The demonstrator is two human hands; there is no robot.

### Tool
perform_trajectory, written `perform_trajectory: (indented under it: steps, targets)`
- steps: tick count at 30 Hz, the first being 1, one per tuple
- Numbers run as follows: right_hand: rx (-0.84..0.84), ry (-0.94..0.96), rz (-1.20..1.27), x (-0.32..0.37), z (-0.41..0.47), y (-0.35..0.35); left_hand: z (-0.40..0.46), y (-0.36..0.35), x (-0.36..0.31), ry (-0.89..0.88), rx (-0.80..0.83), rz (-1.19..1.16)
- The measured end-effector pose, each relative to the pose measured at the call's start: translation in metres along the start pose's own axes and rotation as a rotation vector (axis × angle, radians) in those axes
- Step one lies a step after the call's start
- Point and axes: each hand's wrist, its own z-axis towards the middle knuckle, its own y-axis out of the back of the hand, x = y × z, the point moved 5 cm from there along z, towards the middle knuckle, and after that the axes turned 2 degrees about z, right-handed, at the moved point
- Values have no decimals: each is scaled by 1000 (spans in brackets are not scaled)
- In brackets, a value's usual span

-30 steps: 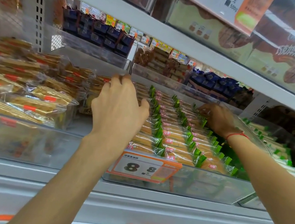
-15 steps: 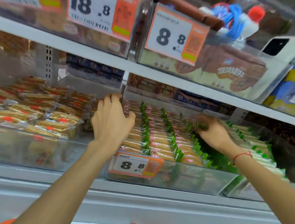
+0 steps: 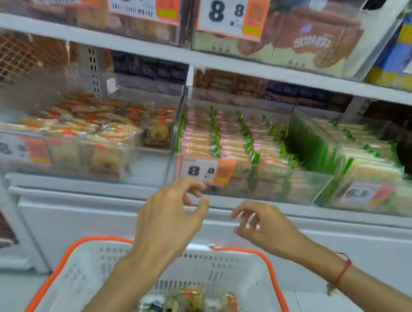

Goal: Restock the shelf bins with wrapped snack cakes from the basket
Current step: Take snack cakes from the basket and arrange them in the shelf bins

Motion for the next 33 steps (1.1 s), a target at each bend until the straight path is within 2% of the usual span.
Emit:
perform_trajectory:
  steps: [3, 5, 8, 11, 15, 18, 24, 29, 31, 33]
  targets:
    - [309, -103, -158, -20, -7, -62, -34, -32, 36, 97, 259, 162]
    - [419, -165, -281, -39, -14, -100, -58, -55, 68, 149, 450, 279]
    - [464, -245, -396, -63, -29, -148, -98, -85, 120, 210, 697, 370]
    - [511, -281, -455, -83, -47, -194, -137, -105, 172, 283, 839, 451]
    - [593, -125, -736, -110, -68, -246, -181, -118, 228, 225, 974, 635]
    - [640, -136, -803, -129, -84, -262, -209, -125, 258, 203, 1104, 677]
    - [564, -63, -887, -137, -76, -273, -234, -134, 279, 172, 1171, 694]
    - [542, -47, -949, -130, -68, -284, -231, -138, 286, 259, 1225, 608]
    - [546, -26, -857, -121, -65, -278, -227, -137, 287, 366, 1193, 483]
    - [567, 5, -628, -105, -58, -262, -210, -135, 281, 495, 1036, 335]
